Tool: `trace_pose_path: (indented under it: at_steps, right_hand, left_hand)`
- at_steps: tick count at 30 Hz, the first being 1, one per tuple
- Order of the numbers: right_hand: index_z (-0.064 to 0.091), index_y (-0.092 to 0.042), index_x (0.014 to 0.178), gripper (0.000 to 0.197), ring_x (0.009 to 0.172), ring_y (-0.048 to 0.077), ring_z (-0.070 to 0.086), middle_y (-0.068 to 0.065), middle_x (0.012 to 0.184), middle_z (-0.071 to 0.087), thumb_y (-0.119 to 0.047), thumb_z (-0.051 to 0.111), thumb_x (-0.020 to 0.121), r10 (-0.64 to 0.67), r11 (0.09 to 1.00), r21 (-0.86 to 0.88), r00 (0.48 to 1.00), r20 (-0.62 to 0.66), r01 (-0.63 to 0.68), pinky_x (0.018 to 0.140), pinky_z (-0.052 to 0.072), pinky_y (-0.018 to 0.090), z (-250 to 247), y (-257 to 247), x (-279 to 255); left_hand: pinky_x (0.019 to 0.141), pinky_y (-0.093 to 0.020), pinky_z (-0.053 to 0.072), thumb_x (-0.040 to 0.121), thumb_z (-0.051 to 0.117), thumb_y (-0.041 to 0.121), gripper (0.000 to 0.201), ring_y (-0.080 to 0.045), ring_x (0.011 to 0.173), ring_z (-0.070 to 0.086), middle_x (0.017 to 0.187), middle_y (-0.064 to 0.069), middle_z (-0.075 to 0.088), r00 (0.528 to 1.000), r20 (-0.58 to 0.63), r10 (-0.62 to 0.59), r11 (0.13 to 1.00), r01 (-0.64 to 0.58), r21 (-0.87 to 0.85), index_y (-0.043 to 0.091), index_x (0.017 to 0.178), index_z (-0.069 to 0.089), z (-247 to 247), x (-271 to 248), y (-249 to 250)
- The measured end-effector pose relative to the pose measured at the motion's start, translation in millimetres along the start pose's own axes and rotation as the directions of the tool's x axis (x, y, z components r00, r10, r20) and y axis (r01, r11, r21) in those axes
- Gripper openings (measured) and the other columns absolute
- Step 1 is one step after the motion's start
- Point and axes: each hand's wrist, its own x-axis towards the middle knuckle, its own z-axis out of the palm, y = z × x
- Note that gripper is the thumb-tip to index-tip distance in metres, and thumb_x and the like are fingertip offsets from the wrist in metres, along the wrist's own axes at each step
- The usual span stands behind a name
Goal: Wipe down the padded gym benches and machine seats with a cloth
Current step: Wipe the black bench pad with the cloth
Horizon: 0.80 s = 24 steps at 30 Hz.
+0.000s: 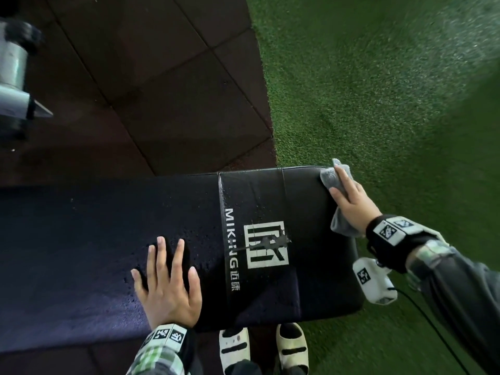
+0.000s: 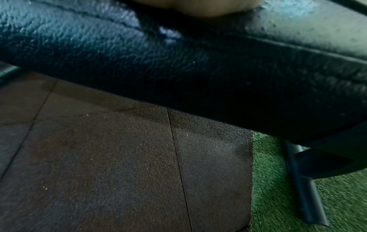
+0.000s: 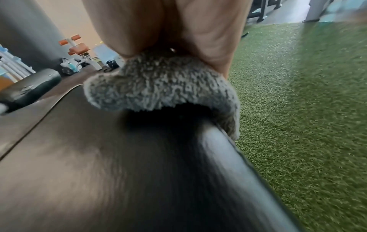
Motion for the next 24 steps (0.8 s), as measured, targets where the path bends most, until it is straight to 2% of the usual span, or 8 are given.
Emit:
trace_pose_path:
  at_steps: [2,3,8,13,16,20,24]
  right_hand:
    - [0.018,-0.039,0.146,0.057,0.138,0.019,0.027,0.001,0.151,0.029,-0.03,0.045,0.097,-0.035,0.999,0.007,0.999,0.036,0.035,0.113,0.017,0.029,-3,5,13]
    - [0.018,-0.04,0.146,0.057,0.138,0.016,0.026,-0.003,0.152,0.028,-0.03,0.045,0.097,-0.054,0.998,0.016,0.997,0.051,0.054,0.114,0.016,0.029,-4,7,17]
    - [0.015,-0.039,0.143,0.06,0.136,0.007,0.02,-0.011,0.152,0.018,-0.019,0.047,0.097,-0.127,0.99,0.063,0.991,0.039,0.124,0.112,0.011,0.024,1,18,-14]
    - [0.022,-0.033,0.141,0.063,0.136,0.007,0.024,-0.011,0.145,0.024,-0.009,0.053,0.092,-0.114,0.986,0.12,0.993,-0.029,0.117,0.107,0.01,0.004,27,46,-107]
    - [0.023,-0.036,0.14,0.063,0.134,0.004,0.026,-0.008,0.144,0.029,-0.009,0.053,0.092,-0.048,0.982,0.179,0.998,-0.051,0.056,0.104,0.012,0.001,40,53,-141]
    - [0.018,-0.034,0.139,0.06,0.131,0.002,0.024,-0.011,0.14,0.026,-0.011,0.05,0.094,-0.003,0.977,0.211,0.998,-0.065,0.017,0.098,0.011,-0.004,33,40,-116]
    - [0.014,-0.029,0.148,0.061,0.125,-0.002,0.023,-0.01,0.136,0.03,-0.019,0.046,0.097,0.019,0.988,0.155,0.999,-0.039,-0.013,0.098,0.011,0.004,19,25,-74]
  left_hand:
    - [0.117,-0.06,0.013,0.093,0.036,0.039,0.056,-0.028,0.147,0.027,0.159,-0.008,0.031,1.0,0.004,0.001,1.0,-0.001,-0.003,0.021,0.145,0.045,0,0,0]
    - [0.117,-0.06,0.013,0.093,0.036,0.039,0.056,-0.027,0.147,0.027,0.159,-0.008,0.031,1.0,0.002,0.001,1.0,-0.001,-0.002,0.021,0.146,0.045,0,-1,0]
    - [0.117,-0.06,0.012,0.094,0.036,0.039,0.056,-0.027,0.148,0.026,0.16,-0.008,0.03,1.0,0.008,-0.002,1.0,0.002,0.0,0.021,0.146,0.045,1,-1,-1]
    - [0.117,-0.06,0.012,0.094,0.036,0.039,0.057,-0.026,0.148,0.025,0.16,-0.007,0.029,1.0,-0.002,-0.002,1.0,0.002,-0.002,0.02,0.147,0.044,1,-1,-1]
    - [0.117,-0.06,0.012,0.094,0.036,0.039,0.057,-0.026,0.148,0.024,0.16,-0.007,0.029,1.0,-0.003,-0.002,1.0,0.002,-0.002,0.021,0.147,0.043,2,-1,-1]
    - [0.117,-0.06,0.011,0.094,0.035,0.039,0.057,-0.025,0.149,0.024,0.16,-0.006,0.029,1.0,-0.006,-0.003,1.0,0.003,-0.001,0.021,0.147,0.043,3,-1,-2]
    - [0.117,-0.06,0.011,0.094,0.036,0.039,0.057,-0.024,0.149,0.023,0.16,-0.006,0.029,1.0,-0.016,-0.001,1.0,0.001,-0.008,0.022,0.148,0.043,3,-1,-2]
